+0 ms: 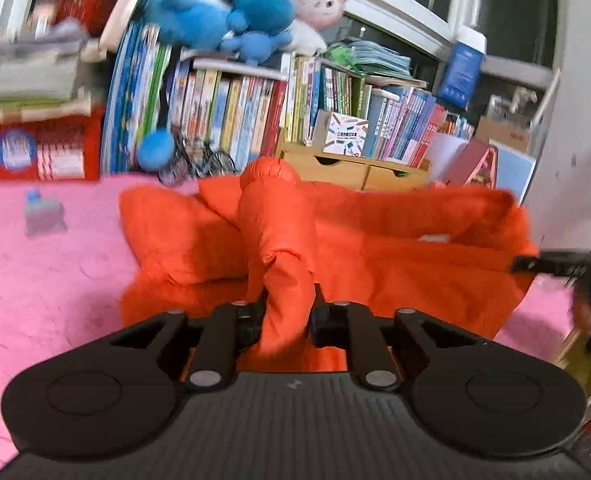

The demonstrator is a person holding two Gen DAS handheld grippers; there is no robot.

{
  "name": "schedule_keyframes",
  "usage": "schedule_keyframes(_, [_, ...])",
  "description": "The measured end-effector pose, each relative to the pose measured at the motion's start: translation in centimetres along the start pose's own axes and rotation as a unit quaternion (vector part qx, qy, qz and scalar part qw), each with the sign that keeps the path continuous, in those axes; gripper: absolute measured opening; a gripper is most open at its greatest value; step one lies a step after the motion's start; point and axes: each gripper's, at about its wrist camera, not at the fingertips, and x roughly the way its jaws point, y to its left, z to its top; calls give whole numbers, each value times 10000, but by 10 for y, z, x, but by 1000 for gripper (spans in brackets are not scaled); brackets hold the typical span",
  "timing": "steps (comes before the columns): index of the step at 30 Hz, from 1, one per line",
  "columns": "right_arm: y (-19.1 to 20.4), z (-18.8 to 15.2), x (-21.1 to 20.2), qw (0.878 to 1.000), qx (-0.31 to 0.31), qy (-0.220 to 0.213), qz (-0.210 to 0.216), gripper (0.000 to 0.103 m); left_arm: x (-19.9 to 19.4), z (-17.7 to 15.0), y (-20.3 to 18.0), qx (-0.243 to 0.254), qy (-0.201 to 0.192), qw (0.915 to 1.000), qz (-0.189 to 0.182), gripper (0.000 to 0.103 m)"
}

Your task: Fold clothes

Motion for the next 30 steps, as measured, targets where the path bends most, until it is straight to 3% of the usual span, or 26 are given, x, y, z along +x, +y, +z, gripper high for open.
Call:
schedule_keyframes(1, [0,0,-2,9999,-100,53,-129,22,4,-1,1,57,47,9999,106,36])
schedule_keyframes(2, [-2,-1,0,9995,-165,119,-233,26,12,-2,4,25,120,9997,228,59])
schedule_keyframes(3, [-5,-2,3,9992,-175,149,-334,37,21,-3,8,-55,195,9991,361,79])
schedule_keyframes(4, [-9,-1,9,9988,-141,135,-450,51,30,-4,12,-137,227,9986,468,82])
schedule_keyframes(8, [-22,6,38,9992,-98,-75,-387,79,63,-3,28,-547,143,9968,562,83])
schedule_keyframes(9, [-25,8,48,9993,-111,-73,-362,91,71,-3,31,-649,163,9959,603,80])
schedule_keyframes(10, [-27,10,60,9992,-116,-29,-378,93,78,-4,34,-746,238,9946,680,73])
schedule_keyframes(11, [-30,10,73,9991,-79,64,-415,93,84,-5,36,-834,311,9933,736,43])
schedule_keyframes(12, [-31,9,83,9988,-11,176,-466,84,86,-6,36,-910,382,9922,763,22])
schedule_keyframes(13, [-30,6,90,9981,68,287,-544,41,85,-8,35,-972,393,9914,786,16])
schedule_keyframes(14, [-29,3,96,9971,149,398,-632,17,78,-9,33,-996,299,9913,801,10])
schedule_keyframes(18, [-4,4,70,9972,-218,-159,-701,12,32,13,19,-877,-394,9931,670,9])
schedule_keyframes(20, [5,24,53,9946,-397,-618,-735,12,20,40,16,-607,-845,9919,727,9])
schedule_keyframes(23, [2,65,50,9862,-501,-1218,-1003,12,37,84,21,-266,-1171,9873,1036,10])
schedule_keyframes(27, [-19,111,81,9791,-346,-1455,-1378,14,94,124,34,59,-1018,9824,1567,12])
schedule_keyframes(30, [-28,123,129,9747,-541,-1124,-1853,15,147,132,46,223,-608,9781,1976,14])
